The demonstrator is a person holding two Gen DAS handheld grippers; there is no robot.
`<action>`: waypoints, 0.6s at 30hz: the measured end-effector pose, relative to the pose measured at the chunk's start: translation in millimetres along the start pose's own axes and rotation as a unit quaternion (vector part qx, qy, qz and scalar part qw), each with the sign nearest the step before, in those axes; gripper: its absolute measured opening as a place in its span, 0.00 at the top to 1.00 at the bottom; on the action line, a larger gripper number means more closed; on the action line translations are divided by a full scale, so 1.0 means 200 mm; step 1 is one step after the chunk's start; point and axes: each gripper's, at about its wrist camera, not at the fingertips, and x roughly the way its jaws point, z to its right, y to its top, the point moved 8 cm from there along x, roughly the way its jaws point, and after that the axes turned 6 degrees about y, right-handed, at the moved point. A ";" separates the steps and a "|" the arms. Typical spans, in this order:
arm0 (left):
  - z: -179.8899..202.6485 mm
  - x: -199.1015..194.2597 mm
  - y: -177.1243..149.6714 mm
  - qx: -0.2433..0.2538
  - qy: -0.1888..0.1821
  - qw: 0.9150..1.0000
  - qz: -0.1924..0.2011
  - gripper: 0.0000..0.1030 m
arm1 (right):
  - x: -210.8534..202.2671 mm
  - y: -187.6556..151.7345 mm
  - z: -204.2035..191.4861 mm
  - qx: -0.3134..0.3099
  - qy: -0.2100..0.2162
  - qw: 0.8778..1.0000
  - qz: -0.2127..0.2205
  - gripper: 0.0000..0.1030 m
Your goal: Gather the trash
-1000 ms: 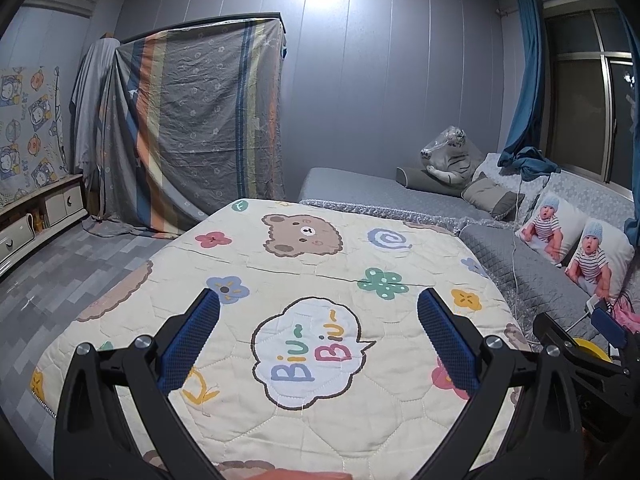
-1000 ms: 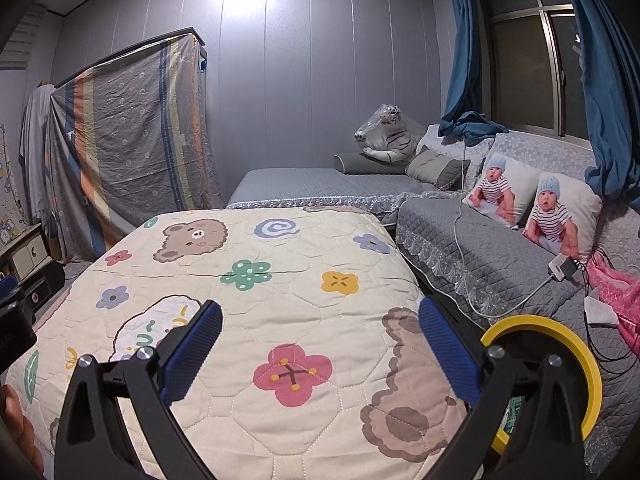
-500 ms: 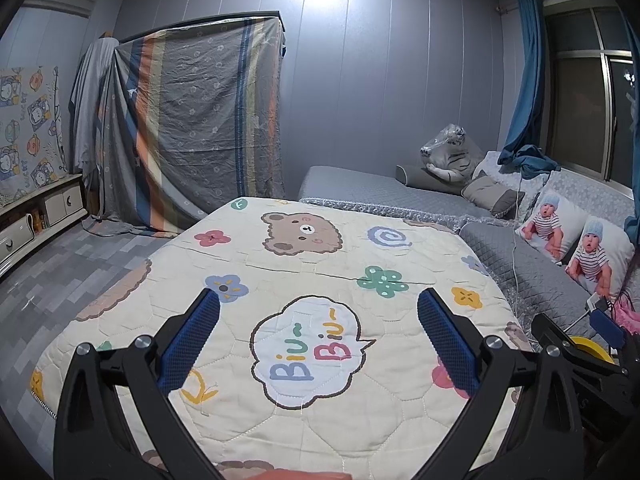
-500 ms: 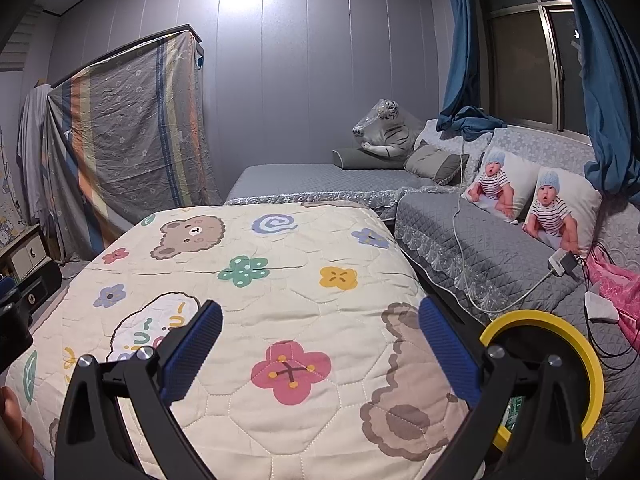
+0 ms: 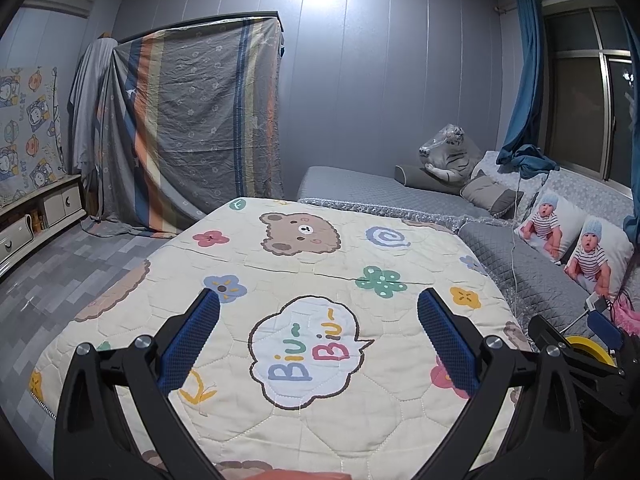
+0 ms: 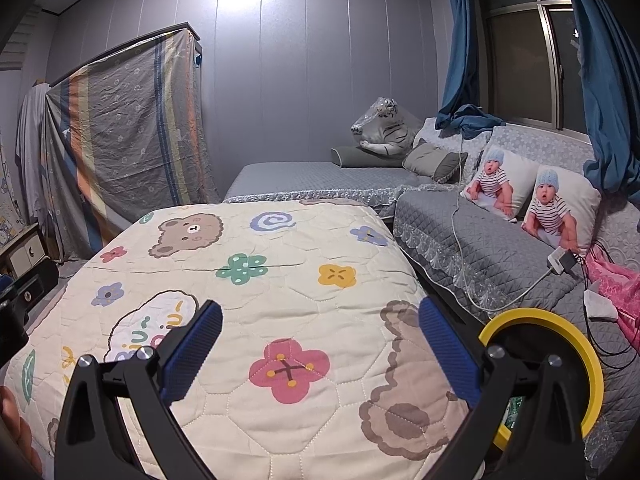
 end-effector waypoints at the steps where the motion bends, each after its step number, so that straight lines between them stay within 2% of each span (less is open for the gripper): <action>1: 0.00 0.00 0.00 0.000 -0.001 1.000 -0.001 0.08 | 0.00 0.00 0.00 0.000 0.000 1.000 0.000 0.08; 18: 0.01 0.02 0.00 0.001 -0.004 1.000 -0.006 0.08 | 0.02 -0.03 0.00 0.002 -0.002 1.000 -0.008 0.08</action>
